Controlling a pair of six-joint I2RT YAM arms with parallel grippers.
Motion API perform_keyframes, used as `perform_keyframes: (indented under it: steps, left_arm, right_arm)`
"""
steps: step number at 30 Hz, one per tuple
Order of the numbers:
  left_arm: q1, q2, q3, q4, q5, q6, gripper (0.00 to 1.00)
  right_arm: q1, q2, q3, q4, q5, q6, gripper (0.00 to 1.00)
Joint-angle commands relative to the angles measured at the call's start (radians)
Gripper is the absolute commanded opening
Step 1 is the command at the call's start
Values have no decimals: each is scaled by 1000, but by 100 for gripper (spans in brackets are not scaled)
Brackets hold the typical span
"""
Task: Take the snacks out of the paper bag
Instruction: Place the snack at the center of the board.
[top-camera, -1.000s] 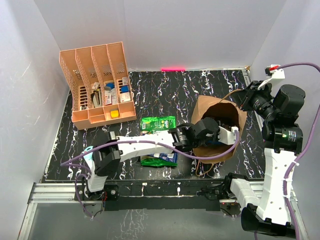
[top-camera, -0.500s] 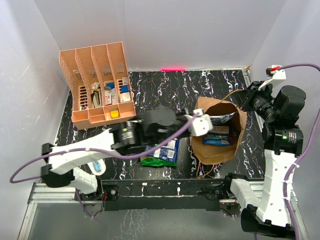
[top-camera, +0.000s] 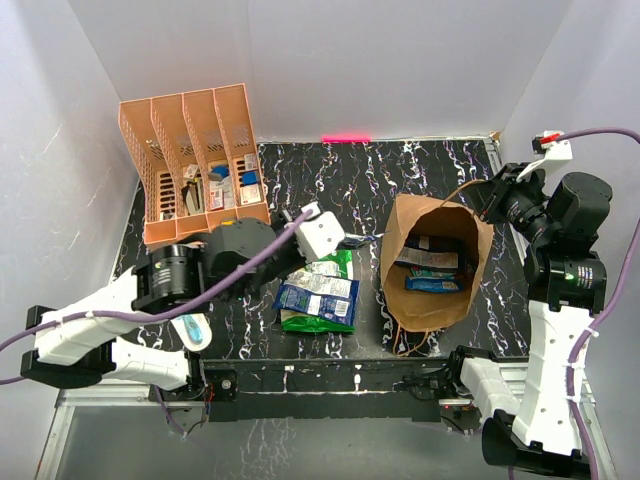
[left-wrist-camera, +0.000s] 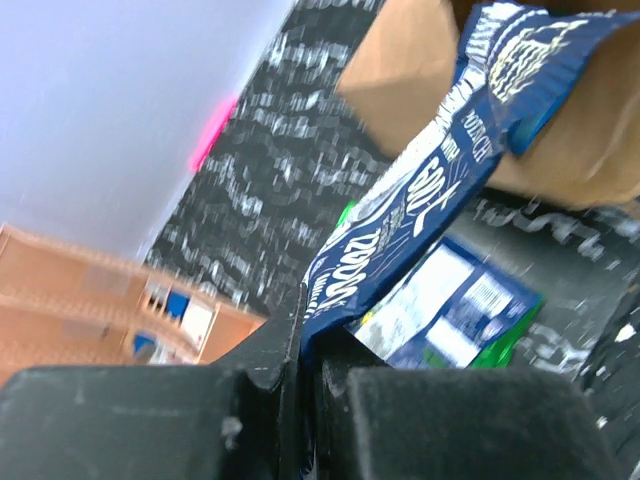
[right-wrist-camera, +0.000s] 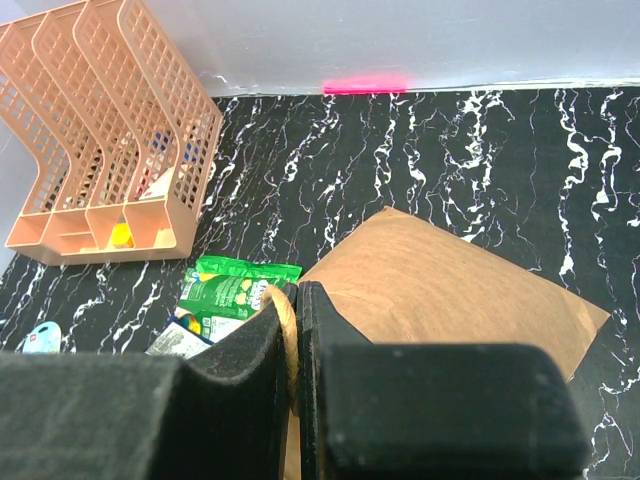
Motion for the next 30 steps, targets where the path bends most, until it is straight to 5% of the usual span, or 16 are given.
perform_keyframes:
  steps: [1, 8, 16, 30]
  left_arm:
    - [3, 14, -144, -123, -204, 18, 0]
    - [120, 1, -423, 150, -153, 192, 0]
    - [229, 145, -519, 340, -101, 370, 0]
    - [285, 314, -580, 427, -17, 440, 0]
  right_arm:
    - [5, -20, 0, 98, 4, -12, 8]
    - [9, -19, 4, 91, 14, -16, 8]
    - [9, -12, 13, 86, 19, -18, 8]
    - [9, -10, 26, 76, 24, -21, 8]
